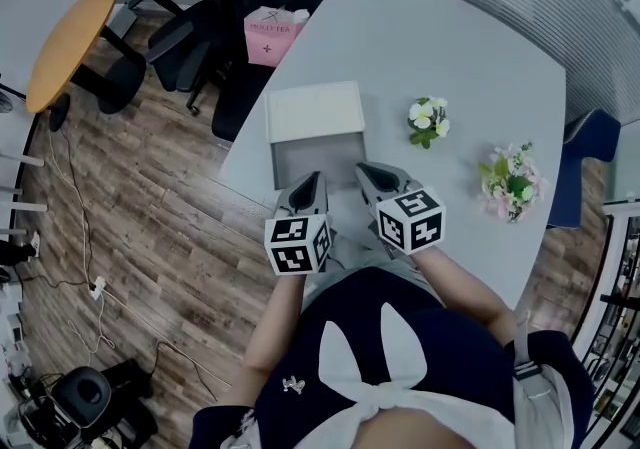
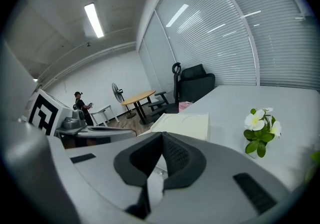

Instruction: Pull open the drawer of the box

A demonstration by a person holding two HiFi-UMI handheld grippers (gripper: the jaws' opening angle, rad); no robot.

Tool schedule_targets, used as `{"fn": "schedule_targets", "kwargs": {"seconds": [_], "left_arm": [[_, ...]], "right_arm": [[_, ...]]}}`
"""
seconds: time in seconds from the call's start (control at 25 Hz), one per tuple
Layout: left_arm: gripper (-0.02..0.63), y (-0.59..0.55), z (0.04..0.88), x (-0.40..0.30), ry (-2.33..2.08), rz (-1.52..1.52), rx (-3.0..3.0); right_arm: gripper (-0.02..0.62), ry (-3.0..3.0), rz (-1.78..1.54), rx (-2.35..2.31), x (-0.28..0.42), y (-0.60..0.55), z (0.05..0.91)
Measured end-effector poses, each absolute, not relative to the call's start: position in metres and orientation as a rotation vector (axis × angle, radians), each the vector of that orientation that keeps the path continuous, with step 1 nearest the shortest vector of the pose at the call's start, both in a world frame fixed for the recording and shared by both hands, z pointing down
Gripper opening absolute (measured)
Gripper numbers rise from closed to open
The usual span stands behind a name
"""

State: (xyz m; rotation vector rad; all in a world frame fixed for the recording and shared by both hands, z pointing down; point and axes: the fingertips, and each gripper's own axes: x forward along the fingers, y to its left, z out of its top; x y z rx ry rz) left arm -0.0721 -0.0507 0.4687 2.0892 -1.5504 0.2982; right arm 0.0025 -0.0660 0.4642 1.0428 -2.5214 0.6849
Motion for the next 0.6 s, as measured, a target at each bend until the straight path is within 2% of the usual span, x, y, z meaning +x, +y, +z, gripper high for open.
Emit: {"fn": "schedule_targets", "kwargs": {"seconds": [0.6], "left_arm": [[0.023,-0.037,0.462,-0.063,-1.525,0.28,2.103]], "right_arm": [[0.003,-2.509,0.584,1.012,0.001,-0.051,0.46]]}}
